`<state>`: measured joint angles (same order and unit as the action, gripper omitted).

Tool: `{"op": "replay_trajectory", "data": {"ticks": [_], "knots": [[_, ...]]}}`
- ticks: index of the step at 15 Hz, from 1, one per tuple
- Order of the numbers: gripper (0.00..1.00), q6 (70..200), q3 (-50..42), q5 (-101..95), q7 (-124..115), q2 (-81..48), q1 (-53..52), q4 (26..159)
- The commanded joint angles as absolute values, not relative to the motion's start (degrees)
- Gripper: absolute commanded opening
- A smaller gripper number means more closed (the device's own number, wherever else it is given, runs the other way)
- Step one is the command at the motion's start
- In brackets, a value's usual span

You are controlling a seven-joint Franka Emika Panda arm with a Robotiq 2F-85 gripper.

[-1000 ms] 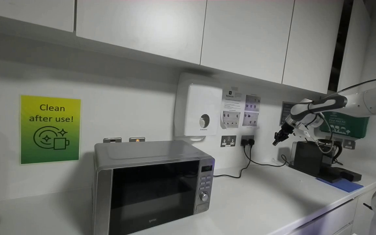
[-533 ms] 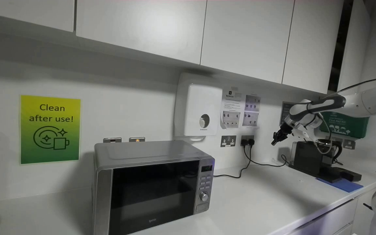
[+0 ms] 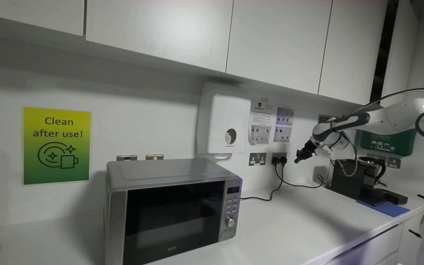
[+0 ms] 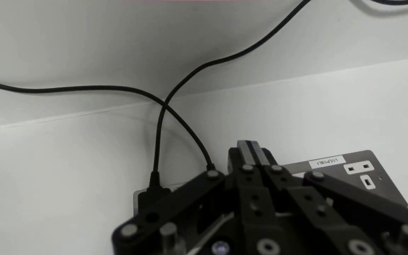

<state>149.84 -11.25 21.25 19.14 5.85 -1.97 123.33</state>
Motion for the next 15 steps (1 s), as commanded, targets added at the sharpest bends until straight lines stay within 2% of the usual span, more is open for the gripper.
{"op": "replay_trajectory", "data": {"ticks": [1, 15], "knots": [[0.00, 152.35, -9.39, 23.28, 21.80, -0.09, -0.79, 117.19], [0.00, 152.75, -3.25, 21.64, 22.09, -12.54, 6.51, 101.39]]}}
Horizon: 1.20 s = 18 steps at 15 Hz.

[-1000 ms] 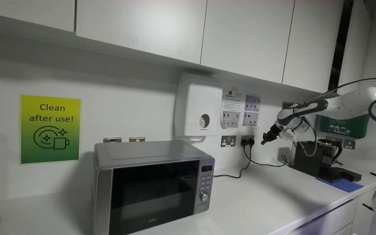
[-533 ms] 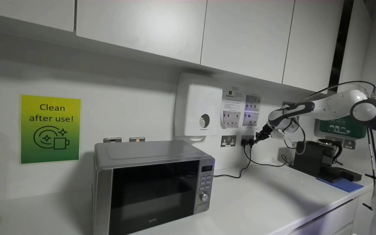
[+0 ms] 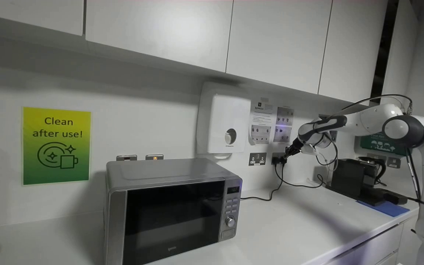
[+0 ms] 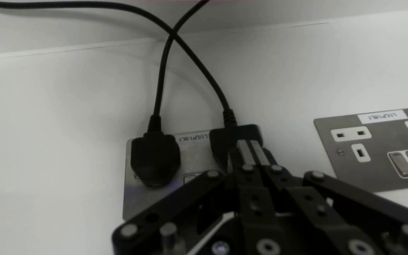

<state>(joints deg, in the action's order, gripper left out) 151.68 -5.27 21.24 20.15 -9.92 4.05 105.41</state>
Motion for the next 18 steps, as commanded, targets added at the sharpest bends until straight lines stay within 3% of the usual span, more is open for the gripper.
{"op": "replay_trajectory", "data": {"ticks": [1, 18], "knots": [[0.00, 152.96, -2.89, 21.65, 22.04, -13.21, 6.90, 100.60], [0.00, 153.37, 1.52, 21.02, 21.35, -21.62, 10.88, 90.74]]}}
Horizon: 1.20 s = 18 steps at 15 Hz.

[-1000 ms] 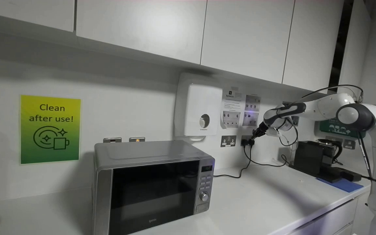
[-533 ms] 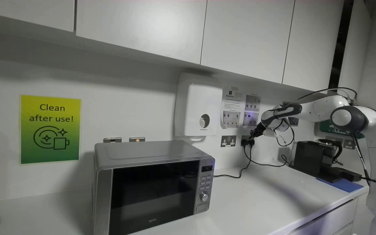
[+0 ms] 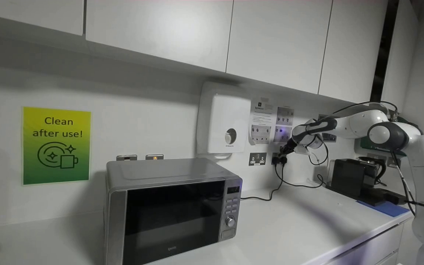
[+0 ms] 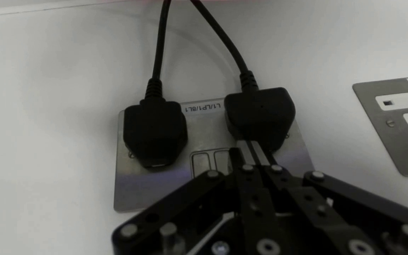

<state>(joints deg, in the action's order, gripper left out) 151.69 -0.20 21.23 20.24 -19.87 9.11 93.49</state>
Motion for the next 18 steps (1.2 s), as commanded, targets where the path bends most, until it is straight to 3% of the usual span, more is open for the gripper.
{"op": "replay_trajectory", "data": {"ticks": [1, 18], "knots": [[0.00, 153.42, 1.61, 20.94, 21.40, -21.93, 11.00, 90.31], [0.00, 153.77, 2.23, 20.55, 21.51, -23.40, 11.40, 87.78]]}}
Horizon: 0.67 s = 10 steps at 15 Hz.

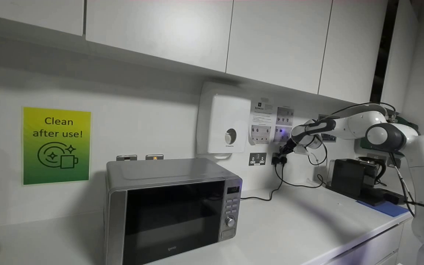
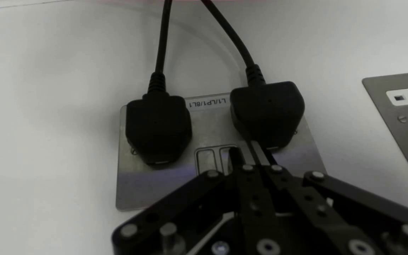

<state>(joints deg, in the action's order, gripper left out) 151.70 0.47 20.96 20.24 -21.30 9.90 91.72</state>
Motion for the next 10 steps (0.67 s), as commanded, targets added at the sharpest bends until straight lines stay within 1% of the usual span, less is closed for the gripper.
{"op": "replay_trajectory", "data": {"ticks": [1, 10], "knots": [[0.00, 153.75, 2.24, 20.55, 21.54, -23.44, 11.42, 87.65], [0.00, 153.30, 2.68, 20.80, 23.10, -23.64, 12.06, 86.51]]}}
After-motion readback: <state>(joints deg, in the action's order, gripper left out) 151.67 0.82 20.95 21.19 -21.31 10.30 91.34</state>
